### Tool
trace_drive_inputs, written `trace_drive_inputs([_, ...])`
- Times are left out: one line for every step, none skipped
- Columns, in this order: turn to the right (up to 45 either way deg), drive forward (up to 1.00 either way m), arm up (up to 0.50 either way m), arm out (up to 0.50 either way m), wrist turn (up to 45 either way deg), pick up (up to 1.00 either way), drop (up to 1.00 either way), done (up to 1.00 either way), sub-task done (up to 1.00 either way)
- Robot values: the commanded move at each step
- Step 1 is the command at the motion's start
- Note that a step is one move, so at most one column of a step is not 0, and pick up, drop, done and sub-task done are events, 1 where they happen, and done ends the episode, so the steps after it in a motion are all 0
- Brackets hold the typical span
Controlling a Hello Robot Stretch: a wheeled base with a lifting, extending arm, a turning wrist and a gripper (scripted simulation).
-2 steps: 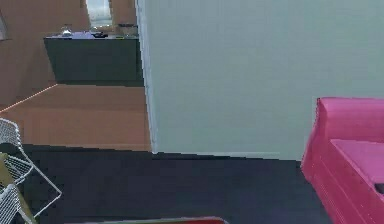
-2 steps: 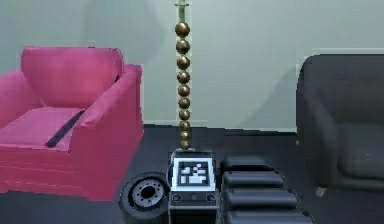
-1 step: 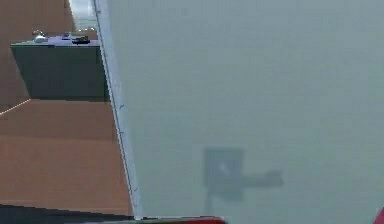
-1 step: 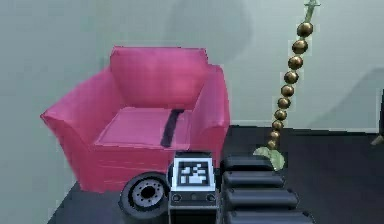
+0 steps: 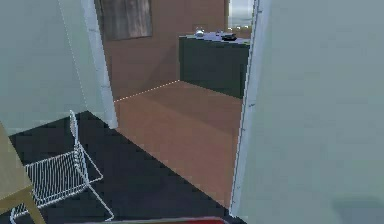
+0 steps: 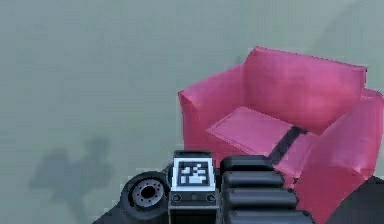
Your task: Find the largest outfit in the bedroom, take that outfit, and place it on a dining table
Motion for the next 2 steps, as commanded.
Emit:
trace_drive_inputs([0.0, 0.35, 0.0, 0.0, 0.0, 0.0, 0.0, 0.0, 0.0])
trace_drive_inputs([0.0, 0.4, 0.0, 0.0, 0.0, 0.0, 0.0, 0.0, 0.0])
